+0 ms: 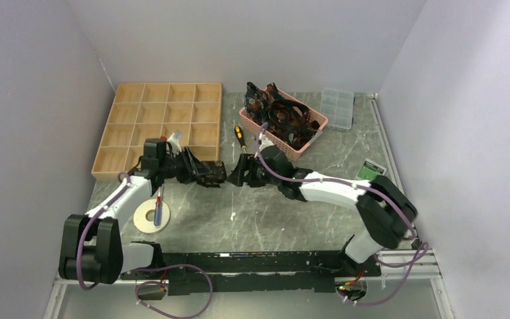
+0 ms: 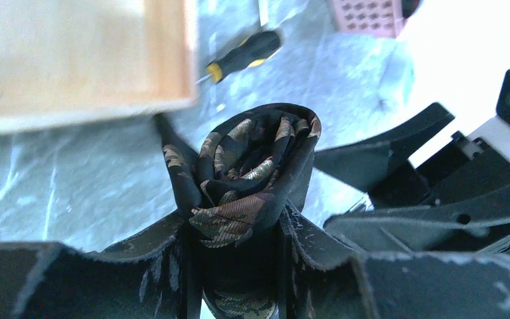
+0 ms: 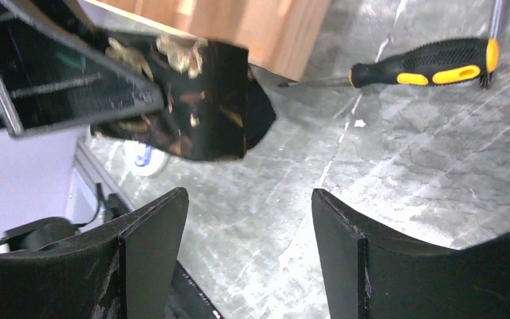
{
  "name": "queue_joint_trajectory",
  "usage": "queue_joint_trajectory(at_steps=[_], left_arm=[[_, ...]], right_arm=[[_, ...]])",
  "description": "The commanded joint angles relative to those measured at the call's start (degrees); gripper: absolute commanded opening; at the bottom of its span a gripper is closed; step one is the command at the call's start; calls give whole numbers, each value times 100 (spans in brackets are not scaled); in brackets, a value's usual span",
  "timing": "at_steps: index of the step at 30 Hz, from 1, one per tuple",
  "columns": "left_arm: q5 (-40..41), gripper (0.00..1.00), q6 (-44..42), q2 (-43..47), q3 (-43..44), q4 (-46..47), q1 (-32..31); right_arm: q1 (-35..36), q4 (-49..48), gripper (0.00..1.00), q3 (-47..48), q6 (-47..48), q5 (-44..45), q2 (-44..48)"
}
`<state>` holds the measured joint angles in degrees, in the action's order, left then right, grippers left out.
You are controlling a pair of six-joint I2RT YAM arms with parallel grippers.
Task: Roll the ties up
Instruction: Pick up the tie at the center of the board, then place the tie in the storage box.
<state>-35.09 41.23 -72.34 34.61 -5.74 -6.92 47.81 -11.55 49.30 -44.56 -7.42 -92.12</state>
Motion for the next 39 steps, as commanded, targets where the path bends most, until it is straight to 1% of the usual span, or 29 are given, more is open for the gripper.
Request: queue_joint_trajectory(at_steps=[1,4,7,11,15,19,23,28,33,36,39], left_arm=[[-75,3,-484,302,1075,-916,-12],[-70,3,-854,-4,1740,-1266,4],[-405,3,-1022,-587,2204,-1385,107],[-949,3,-880,-1108,2485,-810,134],[-879,3,-1257,-1686,2882,-1079,214],[-934,3,-1506,-2186,3059,-1232,398],[-594,3,-2045,-2536,3468,-2168,506],[144,3,-2640,-3038,3944,-3194,525],[966,3,-2913,-3344,4168,-3724,512],[1364,3,-2922,-3332,4189,-3817,485],[1764,3,-2909,-3347,4255,-3863,316]], right_arm=[[-70,258,73,-354,207,270,872],[-101,276,73,-674,210,227,1263],[-114,300,73,-892,254,252,1536],[-155,329,73,-1146,367,387,1810],[-269,305,73,-1311,388,313,1990],[-322,273,73,-1438,394,305,2120],[-334,324,73,-1507,416,340,2275],[-351,381,74,-1526,442,363,2388],[-351,429,74,-1572,444,402,2478],[-364,430,74,-1573,451,426,2469],[-367,386,74,-1560,425,388,2399]])
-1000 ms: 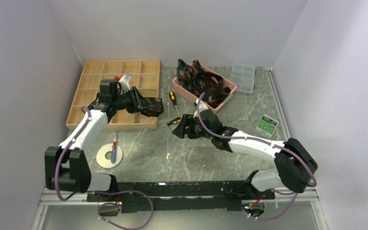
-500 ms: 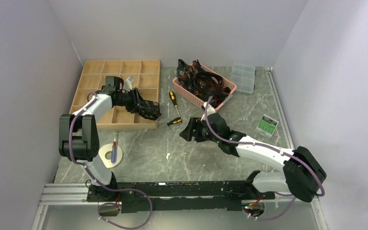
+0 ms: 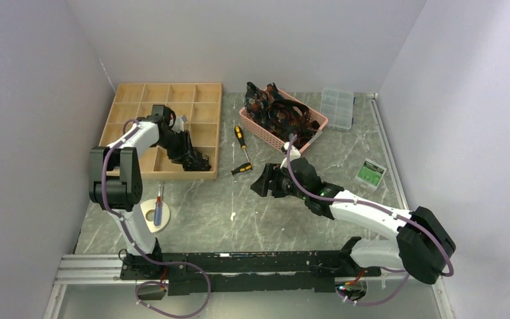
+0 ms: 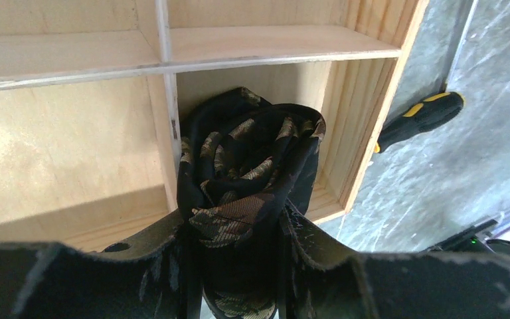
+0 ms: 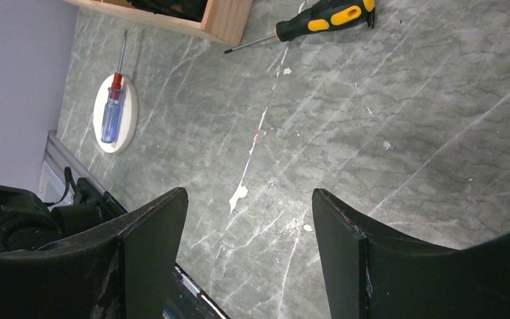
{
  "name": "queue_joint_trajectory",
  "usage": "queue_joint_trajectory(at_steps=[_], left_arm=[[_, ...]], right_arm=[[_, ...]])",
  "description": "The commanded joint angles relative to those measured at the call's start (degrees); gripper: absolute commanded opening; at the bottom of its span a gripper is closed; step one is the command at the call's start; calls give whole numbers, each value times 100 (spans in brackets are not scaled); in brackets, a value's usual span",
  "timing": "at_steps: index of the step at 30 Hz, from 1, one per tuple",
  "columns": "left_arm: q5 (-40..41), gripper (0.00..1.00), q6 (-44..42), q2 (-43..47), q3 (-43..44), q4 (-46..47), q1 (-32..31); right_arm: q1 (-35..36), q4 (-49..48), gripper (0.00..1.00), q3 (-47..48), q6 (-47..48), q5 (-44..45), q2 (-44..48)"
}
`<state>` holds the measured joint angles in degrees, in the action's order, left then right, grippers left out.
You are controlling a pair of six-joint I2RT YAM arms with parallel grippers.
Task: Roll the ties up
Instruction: Place the tie in the storage box, then reset both arms
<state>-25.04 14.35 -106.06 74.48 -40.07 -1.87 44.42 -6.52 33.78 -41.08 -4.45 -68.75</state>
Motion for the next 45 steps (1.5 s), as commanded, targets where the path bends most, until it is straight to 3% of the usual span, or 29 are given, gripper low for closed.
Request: queue_joint_trajectory(at_steps=[1,7,13,20,21,22,27,30,34,36,39,45], left_arm=[[884,3,-173,18,295,-424,-263],[835,9,-6,-103,398,-255,-749],[1049,47,107,42,439,-386,-782],[1661,66,19,505,480,-767,-785],[1779,84,18,568,493,-827,-785],[1879,86,23,631,507,-879,-781],[2152,94,146,1278,469,-891,-780],[1747,94,224,1653,351,-610,-780],[911,79,377,2152,-134,101,-780],[566,78,553,2713,-621,662,-780],[1174,93,1025,3807,-1303,1103,-780],[2124,94,1772,5141,-2164,959,-771]], right_arm=[[-30,-139,74,-3,72,85,37],[-30,-167,74,-12,35,75,-53],[-30,-108,74,-7,63,121,19],[-30,-147,74,24,51,67,-16],[-29,-143,74,31,54,67,-16],[-30,-139,74,32,49,76,-9],[-30,-79,74,33,72,99,47],[-30,-49,74,28,86,126,71],[-29,31,73,54,146,149,191],[-28,170,73,73,359,260,408],[-30,585,75,38,793,833,991],[-20,1191,77,-232,1232,1618,2198]])
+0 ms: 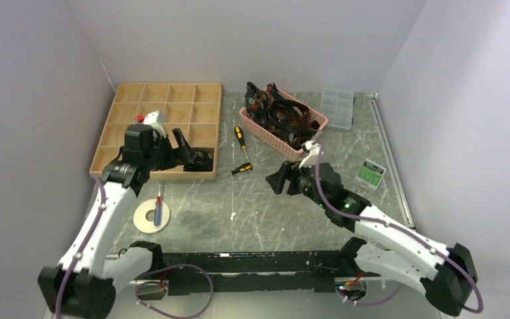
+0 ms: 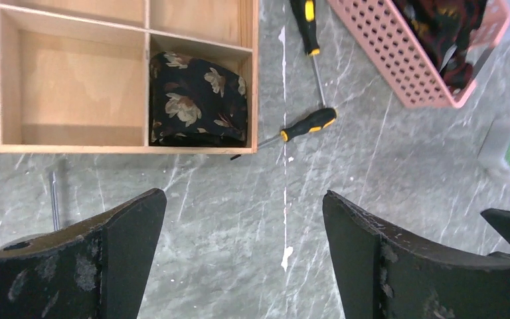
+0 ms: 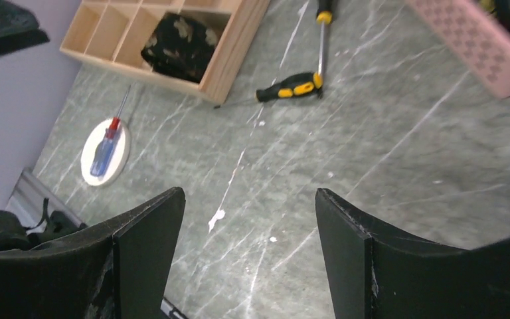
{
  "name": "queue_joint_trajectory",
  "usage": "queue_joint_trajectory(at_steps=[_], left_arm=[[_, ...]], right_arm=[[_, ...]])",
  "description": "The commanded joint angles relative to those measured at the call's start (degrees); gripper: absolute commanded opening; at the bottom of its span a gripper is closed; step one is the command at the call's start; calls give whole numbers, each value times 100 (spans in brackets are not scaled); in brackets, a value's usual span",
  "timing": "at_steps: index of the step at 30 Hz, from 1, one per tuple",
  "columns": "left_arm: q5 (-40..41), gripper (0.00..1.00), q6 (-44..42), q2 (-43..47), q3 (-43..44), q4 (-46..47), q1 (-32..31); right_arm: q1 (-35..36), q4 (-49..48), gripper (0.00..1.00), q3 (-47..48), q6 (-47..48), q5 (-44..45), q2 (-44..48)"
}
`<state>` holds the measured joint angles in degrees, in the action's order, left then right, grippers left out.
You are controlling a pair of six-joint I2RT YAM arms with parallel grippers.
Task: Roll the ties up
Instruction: Reset both arms
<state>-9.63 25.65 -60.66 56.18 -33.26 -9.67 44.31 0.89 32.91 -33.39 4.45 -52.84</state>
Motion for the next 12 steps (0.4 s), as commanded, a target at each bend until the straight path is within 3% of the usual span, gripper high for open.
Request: queue_joint_trajectory(at_steps=[1,2,4,7,12], left_arm=[[682,94,714,759,-418,226,9],[727,94,728,879,-471,175,9],[844,94,767,1056,-502,20,9],[954,94,847,1227,-493,-204,9],[1142,94,868,1355,-497,-374,9]], right_arm=[[-3,527,77,-173,453,844,768],[2,598,78,-174,405,967,932],[62,690,99,-110,330,1446,1198],[420,839,100,163,166,2740,1249],[683,1240,100,549,52,3502,738]])
